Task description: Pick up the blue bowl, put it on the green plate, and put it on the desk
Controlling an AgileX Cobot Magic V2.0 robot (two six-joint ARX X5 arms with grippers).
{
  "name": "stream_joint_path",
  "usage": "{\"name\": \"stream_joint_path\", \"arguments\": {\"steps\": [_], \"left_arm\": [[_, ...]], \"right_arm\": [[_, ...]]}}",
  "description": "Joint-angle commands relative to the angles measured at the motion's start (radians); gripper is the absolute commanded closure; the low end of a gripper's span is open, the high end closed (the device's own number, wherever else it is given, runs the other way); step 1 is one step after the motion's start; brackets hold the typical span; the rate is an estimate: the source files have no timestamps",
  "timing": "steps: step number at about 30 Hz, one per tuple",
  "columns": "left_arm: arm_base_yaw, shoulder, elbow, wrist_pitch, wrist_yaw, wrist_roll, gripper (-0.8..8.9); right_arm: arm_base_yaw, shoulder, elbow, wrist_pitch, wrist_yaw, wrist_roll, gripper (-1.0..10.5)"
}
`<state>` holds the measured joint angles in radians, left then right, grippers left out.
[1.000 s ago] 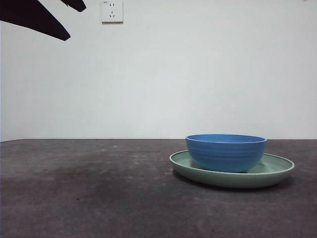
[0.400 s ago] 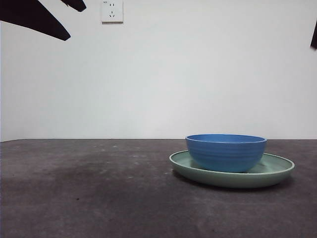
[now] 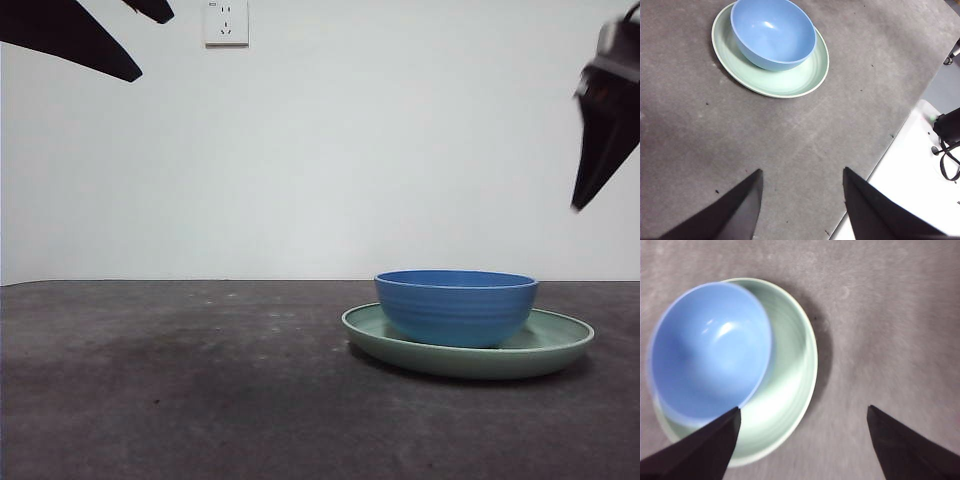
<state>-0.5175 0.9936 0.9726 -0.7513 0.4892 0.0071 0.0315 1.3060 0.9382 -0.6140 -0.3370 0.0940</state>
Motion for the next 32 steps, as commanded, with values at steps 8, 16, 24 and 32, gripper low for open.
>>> {"name": "stream_joint_path", "arguments": {"steps": [8,16,24,32], "left_arm": [[-0.007,0.006,0.005,0.011,0.006,0.008,5.56],[-0.007,0.006,0.005,0.012,0.006,0.008,5.56],[-0.007,0.006,0.005,0.013,0.006,0.008,5.56],[-0.007,0.006,0.005,0.011,0.006,0.007,5.56]], "right_arm": [[0.006,0.241,0.017,0.134,-0.039,0.004,6.3],[0.014,0.336,0.017,0.216,-0.064,0.012,6.9],[0.019,0.381,0.017,0.248,-0.073,0.012,7.7],[0.019,0.383,0.017,0.278,-0.084,0.012,9.3]]}}
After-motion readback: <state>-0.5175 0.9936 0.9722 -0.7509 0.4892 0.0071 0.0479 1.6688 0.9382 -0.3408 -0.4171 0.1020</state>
